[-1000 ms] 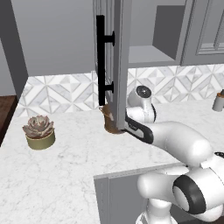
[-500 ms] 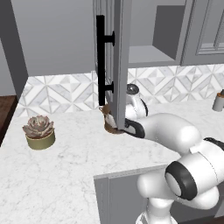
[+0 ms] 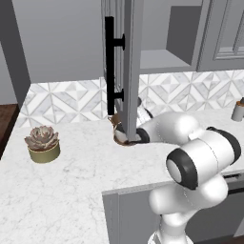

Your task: Open the cabinet, pick up the bread from the cabinet and place it in the basket. Then move the basket to the dining counter.

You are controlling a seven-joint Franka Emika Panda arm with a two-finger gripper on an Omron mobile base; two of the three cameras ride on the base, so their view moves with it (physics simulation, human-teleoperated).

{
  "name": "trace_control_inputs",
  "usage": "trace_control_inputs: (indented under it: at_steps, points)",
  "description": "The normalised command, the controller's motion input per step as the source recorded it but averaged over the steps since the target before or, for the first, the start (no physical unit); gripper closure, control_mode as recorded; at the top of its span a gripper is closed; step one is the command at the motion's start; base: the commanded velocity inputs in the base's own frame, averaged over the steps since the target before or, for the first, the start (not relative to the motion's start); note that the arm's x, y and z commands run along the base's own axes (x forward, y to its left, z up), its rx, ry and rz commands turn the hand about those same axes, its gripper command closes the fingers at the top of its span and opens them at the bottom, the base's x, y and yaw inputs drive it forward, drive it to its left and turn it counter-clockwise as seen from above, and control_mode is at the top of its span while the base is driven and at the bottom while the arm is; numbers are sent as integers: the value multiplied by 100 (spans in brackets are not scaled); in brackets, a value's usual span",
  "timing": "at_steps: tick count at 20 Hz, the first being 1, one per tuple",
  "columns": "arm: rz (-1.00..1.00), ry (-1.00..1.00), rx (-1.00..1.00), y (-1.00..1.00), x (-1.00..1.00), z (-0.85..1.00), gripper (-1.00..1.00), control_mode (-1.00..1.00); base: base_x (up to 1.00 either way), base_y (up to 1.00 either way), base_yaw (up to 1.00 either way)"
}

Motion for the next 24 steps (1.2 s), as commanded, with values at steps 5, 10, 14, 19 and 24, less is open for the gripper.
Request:
trace_control_inputs:
  at_steps: [5, 10, 14, 19, 24]
  points:
    - [3, 0, -10, 0, 16, -38, -100, -100, 0, 0, 0]
    - [4, 0, -7, 0, 35, -5, -100, -100, 0, 0, 0]
    - [4, 0, -5, 0, 28, -4, -100, -100, 0, 0, 0]
    - [3, 0, -5, 0, 13, -32, -100, -100, 0, 0, 0]
    - [2, 1, -5, 0, 1, -50, -100, -100, 0, 0, 0]
